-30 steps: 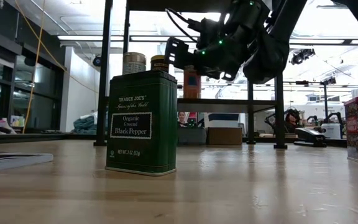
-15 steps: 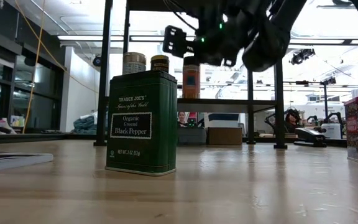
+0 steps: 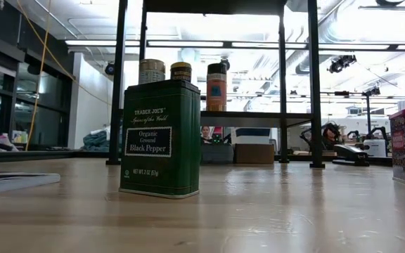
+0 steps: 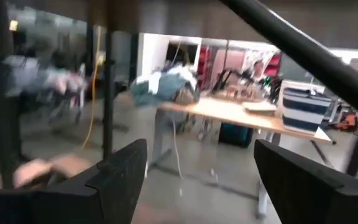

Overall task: Shelf spices
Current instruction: Put the red seasoning can on the shelf

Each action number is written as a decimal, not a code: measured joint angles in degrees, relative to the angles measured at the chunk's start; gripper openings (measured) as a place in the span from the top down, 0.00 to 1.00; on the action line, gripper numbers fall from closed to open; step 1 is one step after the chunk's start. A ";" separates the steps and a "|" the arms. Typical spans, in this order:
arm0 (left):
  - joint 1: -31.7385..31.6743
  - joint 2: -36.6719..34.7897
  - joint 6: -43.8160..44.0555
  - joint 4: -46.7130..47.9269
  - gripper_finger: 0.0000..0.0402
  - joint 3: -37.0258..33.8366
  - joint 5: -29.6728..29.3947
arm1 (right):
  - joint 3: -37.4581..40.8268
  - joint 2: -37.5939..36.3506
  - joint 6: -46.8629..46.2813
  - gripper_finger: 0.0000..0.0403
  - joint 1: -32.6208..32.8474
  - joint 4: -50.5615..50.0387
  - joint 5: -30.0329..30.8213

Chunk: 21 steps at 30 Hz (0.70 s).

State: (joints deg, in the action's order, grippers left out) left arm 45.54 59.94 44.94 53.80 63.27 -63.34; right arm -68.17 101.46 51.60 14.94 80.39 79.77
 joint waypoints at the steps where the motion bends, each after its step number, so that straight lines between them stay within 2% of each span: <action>1: -0.51 0.00 -0.03 -0.35 0.46 0.81 1.75 | -0.99 -1.67 1.39 0.27 2.18 -2.52 2.32; 4: -1.84 0.00 -0.13 -2.25 0.46 2.96 6.53 | -4.58 -5.78 3.95 0.27 9.51 -11.32 9.78; 7: -2.82 -0.05 -3.17 -8.01 0.45 3.73 15.47 | -7.91 -8.29 5.44 0.27 17.63 -15.00 10.31; 11: -5.10 2.52 -5.38 -15.90 0.41 3.62 30.43 | -13.00 -9.90 1.65 0.27 25.40 -14.95 10.27; 14: -7.14 7.48 -4.99 -21.95 0.37 3.58 36.82 | -15.25 -9.73 1.19 0.27 28.28 -15.07 10.27; 18: -11.13 16.74 -9.64 -33.52 0.33 3.60 46.46 | -15.44 -9.52 3.39 0.27 30.30 -15.44 10.29; 21: -14.23 24.46 -14.30 -32.25 0.32 6.05 53.97 | -15.47 -9.62 3.03 0.27 32.05 -14.39 10.29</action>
State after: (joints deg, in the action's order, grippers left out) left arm 31.31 84.40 30.63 21.55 69.33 -9.38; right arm -83.64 91.84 54.64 46.99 66.00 90.06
